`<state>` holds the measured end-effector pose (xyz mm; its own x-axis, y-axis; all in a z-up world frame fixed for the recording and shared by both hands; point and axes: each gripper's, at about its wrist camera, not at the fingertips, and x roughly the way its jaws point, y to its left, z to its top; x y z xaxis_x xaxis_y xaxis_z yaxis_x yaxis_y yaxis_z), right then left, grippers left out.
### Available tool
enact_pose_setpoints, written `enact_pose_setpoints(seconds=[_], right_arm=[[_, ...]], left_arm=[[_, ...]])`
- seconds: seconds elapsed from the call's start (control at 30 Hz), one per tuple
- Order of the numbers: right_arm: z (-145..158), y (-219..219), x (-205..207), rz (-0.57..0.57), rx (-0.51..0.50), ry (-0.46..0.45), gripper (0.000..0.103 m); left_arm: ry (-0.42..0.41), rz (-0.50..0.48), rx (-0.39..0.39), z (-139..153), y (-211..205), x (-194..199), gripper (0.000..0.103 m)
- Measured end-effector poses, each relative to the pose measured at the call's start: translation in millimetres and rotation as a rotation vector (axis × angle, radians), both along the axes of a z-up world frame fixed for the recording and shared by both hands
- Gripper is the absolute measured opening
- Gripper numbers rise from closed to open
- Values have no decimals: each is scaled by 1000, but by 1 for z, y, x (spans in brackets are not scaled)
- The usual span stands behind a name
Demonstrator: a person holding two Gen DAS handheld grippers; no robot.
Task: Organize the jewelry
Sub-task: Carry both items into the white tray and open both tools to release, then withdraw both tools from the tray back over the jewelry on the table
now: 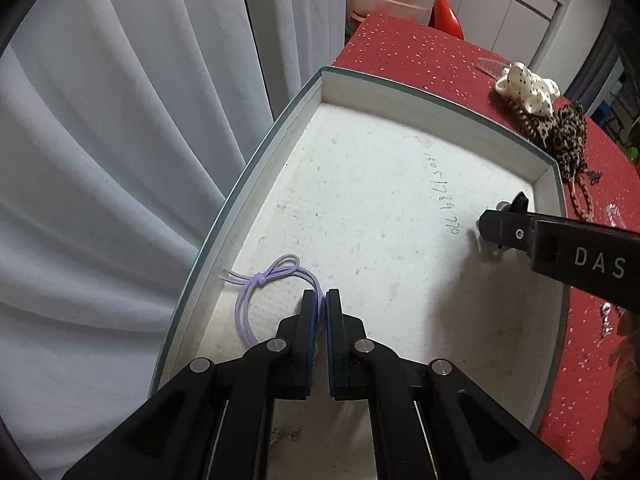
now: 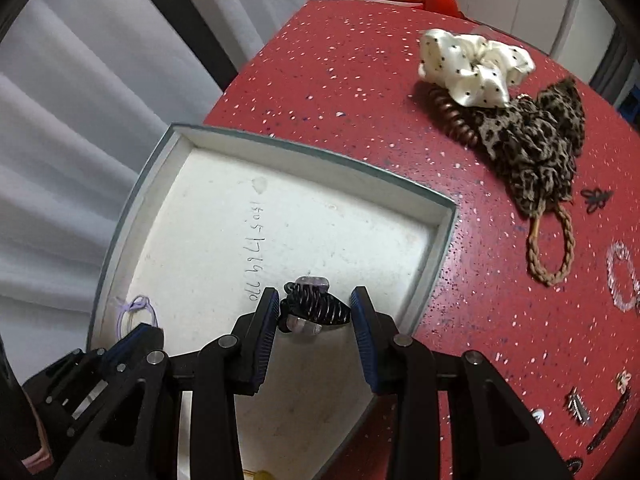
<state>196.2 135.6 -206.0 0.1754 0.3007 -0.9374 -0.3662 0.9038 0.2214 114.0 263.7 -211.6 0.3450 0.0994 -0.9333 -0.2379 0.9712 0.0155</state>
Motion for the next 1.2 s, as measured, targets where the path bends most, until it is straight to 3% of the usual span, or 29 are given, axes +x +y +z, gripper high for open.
enact_pose_setpoints(seconds=[0.2, 0.33, 0.53, 0.57, 0.6, 0.63, 0.67, 0.73, 0.9, 1.03, 1.2], right_arm=[[0, 3, -2, 10, -16, 0, 42], [-1, 7, 4, 11, 11, 33, 53], [0, 5, 9, -3, 37, 55, 61], [0, 4, 9, -6, 39, 58, 61], [0, 2, 8, -7, 39, 58, 61], [0, 1, 8, -9, 39, 60, 61], [-1, -1, 8, -11, 37, 60, 61], [-2, -4, 7, -9, 35, 59, 61], [0, -8, 5, -11, 45, 67, 62], [11, -13, 3, -22, 82, 58, 75], [31, -27, -1, -38, 123, 43, 82]], left_arm=[[5, 4, 26, -2, -4, 1, 6], [15, 10, 31, 0, -5, 1, 6], [27, 8, 34, -2, -11, 2, 6], [29, 7, 34, -3, -13, 2, 11], [31, 7, 37, -3, -13, 2, 22], [30, 11, 45, -2, -13, 0, 68], [16, 29, 51, 2, -12, -2, 97], [-28, 42, 58, 10, -12, -9, 99], [1, 29, 57, 7, -18, -10, 99], [-1, 24, 65, 12, -21, -17, 99], [-10, 10, 90, 26, -28, -23, 103]])
